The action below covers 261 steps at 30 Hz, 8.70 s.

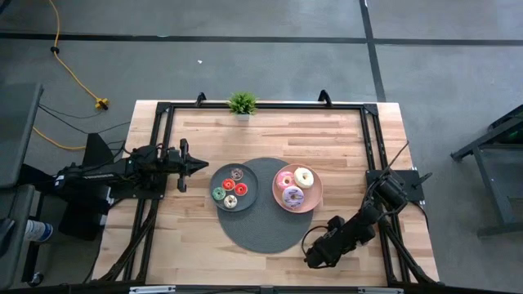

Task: Pick & Place donuts
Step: Put the small blue donut on the gray plate

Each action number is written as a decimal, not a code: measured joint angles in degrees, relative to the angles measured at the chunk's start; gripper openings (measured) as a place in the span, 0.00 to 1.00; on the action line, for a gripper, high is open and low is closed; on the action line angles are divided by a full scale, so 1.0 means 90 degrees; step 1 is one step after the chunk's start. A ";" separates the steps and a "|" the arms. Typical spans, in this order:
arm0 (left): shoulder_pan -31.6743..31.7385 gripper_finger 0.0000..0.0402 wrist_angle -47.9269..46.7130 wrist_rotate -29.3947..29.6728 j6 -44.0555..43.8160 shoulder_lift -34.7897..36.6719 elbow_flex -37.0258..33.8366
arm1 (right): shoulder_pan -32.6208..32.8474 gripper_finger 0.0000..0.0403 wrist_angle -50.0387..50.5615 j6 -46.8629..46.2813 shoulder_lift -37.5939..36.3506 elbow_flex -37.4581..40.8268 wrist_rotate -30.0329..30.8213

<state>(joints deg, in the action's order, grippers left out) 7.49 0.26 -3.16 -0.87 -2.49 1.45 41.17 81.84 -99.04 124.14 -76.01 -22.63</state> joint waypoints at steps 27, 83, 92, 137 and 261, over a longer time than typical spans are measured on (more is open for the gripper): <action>0.0001 0.01 0.0000 -0.0001 0.0000 0.0000 0.0000 | -0.0002 0.41 -0.0201 0.0054 0.0238 -0.0007 -0.0112; 0.0000 0.01 0.0001 -0.0002 -0.0001 0.0001 0.0000 | -0.0007 0.32 -0.0097 0.0380 0.0241 -0.0002 -0.0204; 0.0000 0.01 0.0001 -0.0001 0.0001 0.0000 0.0000 | -0.0007 0.32 -0.0097 0.0416 0.0243 -0.0002 -0.0211; 0.0000 0.01 0.0001 0.0000 0.0001 -0.0002 0.0000 | -0.0039 0.04 0.0258 0.0456 -0.0035 0.0012 -0.0114; 0.0001 0.01 0.0001 -0.0002 0.0001 -0.0002 -0.0002 | -0.3338 0.03 -0.6164 1.5356 0.0347 -0.1875 0.6390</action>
<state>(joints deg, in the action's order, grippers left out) 7.49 0.27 -3.18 -0.86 -2.50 1.44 11.13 26.37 39.16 127.26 -92.88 34.88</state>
